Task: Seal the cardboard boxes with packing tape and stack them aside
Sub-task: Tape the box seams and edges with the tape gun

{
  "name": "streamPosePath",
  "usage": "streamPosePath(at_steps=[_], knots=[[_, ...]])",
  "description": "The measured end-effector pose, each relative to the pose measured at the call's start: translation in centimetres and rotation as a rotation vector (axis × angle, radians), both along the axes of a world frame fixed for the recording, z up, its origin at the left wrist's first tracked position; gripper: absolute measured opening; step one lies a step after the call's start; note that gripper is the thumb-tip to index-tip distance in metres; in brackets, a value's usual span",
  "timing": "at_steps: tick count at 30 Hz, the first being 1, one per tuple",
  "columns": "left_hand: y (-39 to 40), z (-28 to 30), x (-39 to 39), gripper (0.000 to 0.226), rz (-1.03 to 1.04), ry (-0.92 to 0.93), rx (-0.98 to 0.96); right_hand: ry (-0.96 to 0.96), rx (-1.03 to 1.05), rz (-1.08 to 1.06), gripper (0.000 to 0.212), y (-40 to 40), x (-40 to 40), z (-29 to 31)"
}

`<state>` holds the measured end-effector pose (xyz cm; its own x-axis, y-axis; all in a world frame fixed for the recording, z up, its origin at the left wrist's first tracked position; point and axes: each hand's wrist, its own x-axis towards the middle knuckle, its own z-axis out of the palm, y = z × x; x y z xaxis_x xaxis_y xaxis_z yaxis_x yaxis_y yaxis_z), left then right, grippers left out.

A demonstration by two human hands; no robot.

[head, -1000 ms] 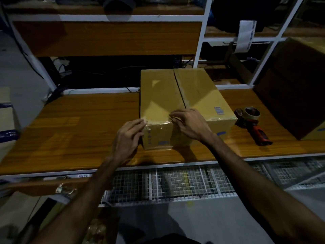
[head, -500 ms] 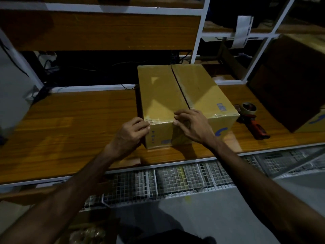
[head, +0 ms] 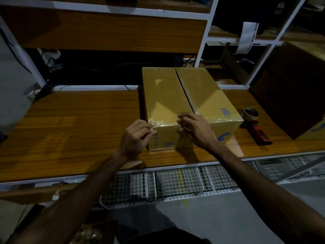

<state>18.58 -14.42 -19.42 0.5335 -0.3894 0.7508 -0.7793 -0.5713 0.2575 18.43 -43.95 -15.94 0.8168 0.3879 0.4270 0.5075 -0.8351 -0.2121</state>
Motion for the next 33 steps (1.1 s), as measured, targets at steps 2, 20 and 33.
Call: streamPosePath(at_steps=[2,20,33], knots=[[-1.0,0.0,-0.6,0.017,0.066,0.085,-0.158,0.006,0.030,0.036,0.024,0.4,0.0,0.2],[-3.4,0.1,-1.7,0.045,0.216,0.223,-0.499,-0.021,0.117,-0.002,0.031,-4.9,1.3,-1.1],[-5.4,-0.7,-2.6,0.045,0.379,0.128,-0.581,-0.181,0.178,-0.202,0.032,-18.7,0.0,-1.9]])
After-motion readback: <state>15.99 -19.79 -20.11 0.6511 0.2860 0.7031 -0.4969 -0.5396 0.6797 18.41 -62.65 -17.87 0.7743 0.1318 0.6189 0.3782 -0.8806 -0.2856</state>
